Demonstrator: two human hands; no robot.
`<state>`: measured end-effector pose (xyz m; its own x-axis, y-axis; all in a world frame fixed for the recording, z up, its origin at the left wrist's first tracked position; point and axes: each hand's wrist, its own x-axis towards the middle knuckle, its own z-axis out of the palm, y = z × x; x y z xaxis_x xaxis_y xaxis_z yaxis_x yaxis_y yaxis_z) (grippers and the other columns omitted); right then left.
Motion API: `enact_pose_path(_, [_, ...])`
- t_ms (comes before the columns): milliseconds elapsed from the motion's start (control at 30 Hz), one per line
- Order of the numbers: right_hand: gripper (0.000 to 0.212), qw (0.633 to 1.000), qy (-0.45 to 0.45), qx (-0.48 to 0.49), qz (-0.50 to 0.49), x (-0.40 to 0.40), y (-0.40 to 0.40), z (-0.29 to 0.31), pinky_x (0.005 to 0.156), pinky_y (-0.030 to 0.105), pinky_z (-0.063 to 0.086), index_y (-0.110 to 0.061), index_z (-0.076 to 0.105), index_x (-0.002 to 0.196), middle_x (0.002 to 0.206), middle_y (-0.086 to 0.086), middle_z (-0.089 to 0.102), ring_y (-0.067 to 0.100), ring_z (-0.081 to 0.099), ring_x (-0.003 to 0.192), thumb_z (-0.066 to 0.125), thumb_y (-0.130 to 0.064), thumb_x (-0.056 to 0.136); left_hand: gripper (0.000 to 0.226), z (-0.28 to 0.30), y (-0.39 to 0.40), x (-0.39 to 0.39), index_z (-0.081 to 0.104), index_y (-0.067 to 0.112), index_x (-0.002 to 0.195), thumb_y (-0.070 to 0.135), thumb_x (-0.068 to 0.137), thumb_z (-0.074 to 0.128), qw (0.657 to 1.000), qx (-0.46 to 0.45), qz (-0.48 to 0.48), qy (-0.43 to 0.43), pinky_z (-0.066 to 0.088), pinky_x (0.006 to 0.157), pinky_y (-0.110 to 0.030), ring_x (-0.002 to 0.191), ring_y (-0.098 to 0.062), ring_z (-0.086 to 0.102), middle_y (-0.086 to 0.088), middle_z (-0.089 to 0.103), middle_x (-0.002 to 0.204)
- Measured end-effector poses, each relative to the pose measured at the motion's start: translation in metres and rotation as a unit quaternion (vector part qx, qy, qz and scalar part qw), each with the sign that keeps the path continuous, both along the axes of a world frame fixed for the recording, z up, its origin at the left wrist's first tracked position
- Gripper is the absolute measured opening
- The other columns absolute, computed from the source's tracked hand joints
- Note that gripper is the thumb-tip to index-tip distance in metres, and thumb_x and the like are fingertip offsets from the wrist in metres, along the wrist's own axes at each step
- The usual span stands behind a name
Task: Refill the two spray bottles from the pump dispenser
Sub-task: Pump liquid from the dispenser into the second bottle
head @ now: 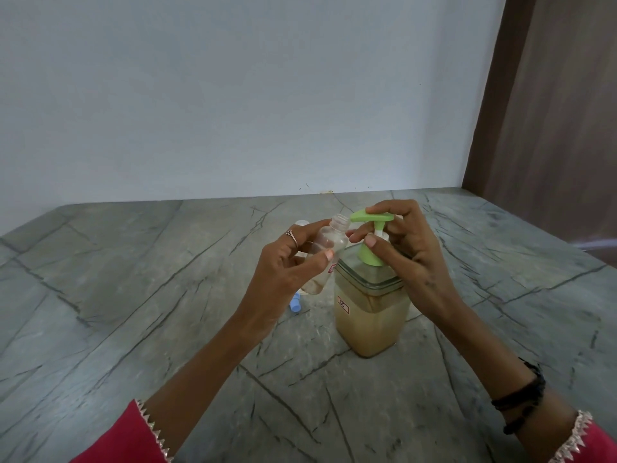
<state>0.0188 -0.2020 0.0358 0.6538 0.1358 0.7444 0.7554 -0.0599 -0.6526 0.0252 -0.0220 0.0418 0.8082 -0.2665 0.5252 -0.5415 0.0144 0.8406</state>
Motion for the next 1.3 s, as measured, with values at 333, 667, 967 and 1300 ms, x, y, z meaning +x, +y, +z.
enact_pose_path(333, [0.022,1.0,-0.022,0.003,-0.014,0.0,0.003,0.001,0.071,0.041,0.052,-0.027,0.053,0.108,0.081,0.003,0.066,0.027,0.065,0.079,0.053,-0.017,0.089,0.04,0.007,0.011,0.006,0.059,0.037,0.111,0.039,0.071,0.057,0.993,0.09,0.022,-0.067,0.046,0.07,-0.012,0.08,0.0,0.055,0.008,0.058,0.096])
enact_pose_path(667, [0.017,0.998,-0.013,0.067,-0.01,0.002,0.007,0.003,0.067,0.036,0.054,-0.028,0.062,0.1,0.076,0.006,0.067,0.026,0.066,0.071,0.056,-0.019,0.087,0.038,0.01,0.005,0.009,0.06,0.036,0.11,0.037,0.072,0.059,0.994,0.079,0.015,-0.076,0.046,0.068,-0.011,0.079,0.002,0.057,0.014,0.06,0.091])
enact_pose_path(967, [0.009,0.997,-0.017,0.066,-0.03,0.004,0.009,0.005,0.062,0.038,0.057,-0.031,0.062,0.084,0.075,0.003,0.07,0.026,0.069,0.068,0.061,-0.022,0.082,0.04,0.007,0.006,0.008,0.062,0.028,0.114,0.032,0.074,0.06,0.992,0.088,0.017,-0.092,0.043,0.071,-0.01,0.082,-0.002,0.056,0.02,0.058,0.092])
enact_pose_path(1300, [0.012,0.998,-0.023,0.044,-0.031,0.004,0.006,0.001,0.066,0.029,0.055,-0.021,0.058,0.095,0.088,0.0,0.069,0.021,0.069,0.077,0.054,-0.016,0.084,0.041,0.006,0.005,0.005,0.061,0.029,0.115,0.032,0.074,0.06,0.995,0.07,0.018,-0.072,0.047,0.073,-0.013,0.087,-0.009,0.06,0.008,0.063,0.098])
